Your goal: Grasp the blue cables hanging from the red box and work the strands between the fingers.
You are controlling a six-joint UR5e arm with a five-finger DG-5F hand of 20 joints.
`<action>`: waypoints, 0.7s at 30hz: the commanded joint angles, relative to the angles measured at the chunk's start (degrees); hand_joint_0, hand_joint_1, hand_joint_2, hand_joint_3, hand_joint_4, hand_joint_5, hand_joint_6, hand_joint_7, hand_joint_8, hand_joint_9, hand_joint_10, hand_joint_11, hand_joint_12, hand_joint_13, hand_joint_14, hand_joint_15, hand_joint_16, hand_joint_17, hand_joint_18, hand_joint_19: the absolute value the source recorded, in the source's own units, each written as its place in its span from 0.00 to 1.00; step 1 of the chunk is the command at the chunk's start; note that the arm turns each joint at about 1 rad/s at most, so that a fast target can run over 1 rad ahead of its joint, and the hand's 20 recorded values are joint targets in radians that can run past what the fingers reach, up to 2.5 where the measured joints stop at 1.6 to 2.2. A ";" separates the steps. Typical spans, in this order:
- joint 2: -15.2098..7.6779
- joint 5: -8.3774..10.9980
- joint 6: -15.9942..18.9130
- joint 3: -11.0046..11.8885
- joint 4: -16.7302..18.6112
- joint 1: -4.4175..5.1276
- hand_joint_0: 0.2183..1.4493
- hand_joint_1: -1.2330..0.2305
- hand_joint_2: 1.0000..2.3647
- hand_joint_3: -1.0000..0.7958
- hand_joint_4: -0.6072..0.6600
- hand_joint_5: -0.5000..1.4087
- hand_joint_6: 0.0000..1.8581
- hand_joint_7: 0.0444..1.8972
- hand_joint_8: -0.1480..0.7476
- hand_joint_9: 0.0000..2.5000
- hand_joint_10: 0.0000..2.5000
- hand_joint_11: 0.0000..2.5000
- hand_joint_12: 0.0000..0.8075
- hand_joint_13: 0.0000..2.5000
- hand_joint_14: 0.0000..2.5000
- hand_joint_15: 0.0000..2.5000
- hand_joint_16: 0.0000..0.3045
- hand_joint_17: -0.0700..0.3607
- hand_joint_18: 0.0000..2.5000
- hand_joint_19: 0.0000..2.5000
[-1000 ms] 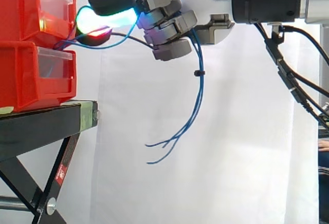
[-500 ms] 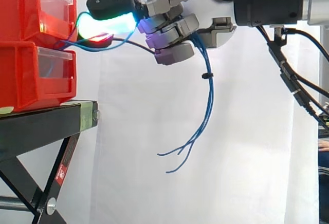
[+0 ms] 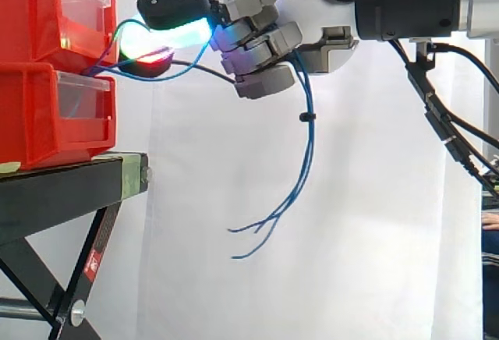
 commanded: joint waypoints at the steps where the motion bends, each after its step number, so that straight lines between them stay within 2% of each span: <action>1: 0.00 0.03 0.00 0.00 -0.01 0.00 0.35 0.37 0.73 0.36 0.70 0.35 0.62 0.65 0.56 0.36 1.00 0.80 0.53 0.41 1.00 0.52 0.21 0.49 0.56 0.66; 3: 0.00 0.03 0.00 0.00 -0.01 -0.09 0.31 0.37 0.70 0.34 0.72 0.32 0.66 0.63 0.56 0.36 1.00 0.80 0.53 0.41 1.00 0.52 0.21 0.49 0.56 0.66; 4: 0.00 -0.06 0.00 0.00 -0.01 -0.09 0.35 0.37 0.40 0.34 0.73 0.27 0.73 0.60 0.56 0.36 1.00 0.80 0.53 0.41 1.00 0.52 0.21 0.49 0.56 0.66; 5: 0.00 -0.06 0.00 0.00 -0.01 -0.09 0.38 0.37 0.26 0.32 0.74 0.25 0.74 0.60 0.56 0.36 1.00 0.80 0.53 0.41 1.00 0.52 0.21 0.49 0.56 0.66; 6: 0.00 -0.06 0.00 0.00 -0.01 -0.09 0.40 0.37 0.19 0.34 0.73 0.25 0.74 0.60 0.56 0.36 1.00 0.80 0.53 0.41 1.00 0.52 0.21 0.49 0.56 0.66; 7: 0.00 -0.06 0.00 0.00 -0.01 -0.09 0.45 0.37 0.02 0.35 0.73 0.24 0.74 0.61 0.56 0.36 1.00 0.80 0.53 0.41 1.00 0.52 0.21 0.49 0.56 0.66; 8: 0.00 -0.06 0.00 0.00 -0.01 -0.09 0.44 0.38 0.00 0.28 0.72 0.23 0.73 0.62 0.56 0.36 1.00 0.80 0.53 0.41 1.00 0.52 0.21 0.49 0.56 0.66; 9: 0.00 -0.06 0.00 0.00 -0.01 -0.09 0.44 0.38 0.00 0.26 0.72 0.23 0.73 0.62 0.56 0.36 1.00 0.80 0.53 0.41 1.00 0.52 0.21 0.49 0.56 0.66; 11: 0.00 -0.06 0.00 0.00 -0.01 -0.09 0.42 0.39 0.00 0.14 0.70 0.22 0.71 0.64 0.56 0.36 1.00 0.80 0.53 0.41 1.00 0.52 0.21 0.49 0.56 0.66; 12: 0.00 -0.06 0.00 0.00 -0.01 -0.09 0.42 0.39 0.00 0.13 0.70 0.22 0.71 0.64 0.56 0.36 1.00 0.80 0.53 0.41 1.00 0.52 0.21 0.49 0.56 0.66; 14: 0.00 0.03 0.00 0.00 -0.01 -0.09 0.39 0.40 0.00 0.03 0.71 0.23 0.71 0.64 0.56 0.36 1.00 0.80 0.53 0.41 1.00 0.52 0.21 0.49 0.56 0.66; 16: 0.00 0.03 0.00 0.00 -0.01 -0.09 0.38 0.40 0.00 0.00 0.71 0.23 0.72 0.63 0.56 0.36 1.00 0.80 0.53 0.41 1.00 0.52 0.21 0.49 0.56 0.66; 21: 0.00 0.03 -0.09 0.00 -0.01 -0.09 0.37 0.41 0.00 0.00 0.72 0.23 0.73 0.63 0.56 0.36 1.00 0.80 0.53 0.41 1.00 0.52 0.21 0.49 0.56 0.66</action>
